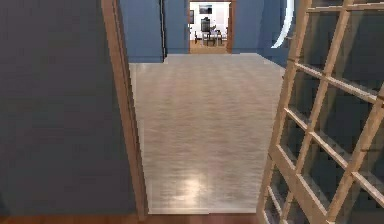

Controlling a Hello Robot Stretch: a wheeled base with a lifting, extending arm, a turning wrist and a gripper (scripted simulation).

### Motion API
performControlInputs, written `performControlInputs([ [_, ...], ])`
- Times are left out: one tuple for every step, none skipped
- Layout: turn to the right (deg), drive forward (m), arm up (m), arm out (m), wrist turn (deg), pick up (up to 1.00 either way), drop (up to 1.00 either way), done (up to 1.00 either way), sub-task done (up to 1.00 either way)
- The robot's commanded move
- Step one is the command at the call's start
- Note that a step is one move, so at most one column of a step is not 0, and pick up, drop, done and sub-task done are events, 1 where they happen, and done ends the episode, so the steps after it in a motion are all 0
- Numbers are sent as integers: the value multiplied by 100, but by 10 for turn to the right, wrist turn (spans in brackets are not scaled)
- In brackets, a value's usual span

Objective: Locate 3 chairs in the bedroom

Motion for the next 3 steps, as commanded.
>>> performControlInputs([
  [0, 100, 0, 0, 0, 0, 0, 0, 0],
  [0, 100, 0, 0, 0, 0, 0, 0, 0],
  [0, 100, 0, 0, 0, 0, 0, 0, 0],
])
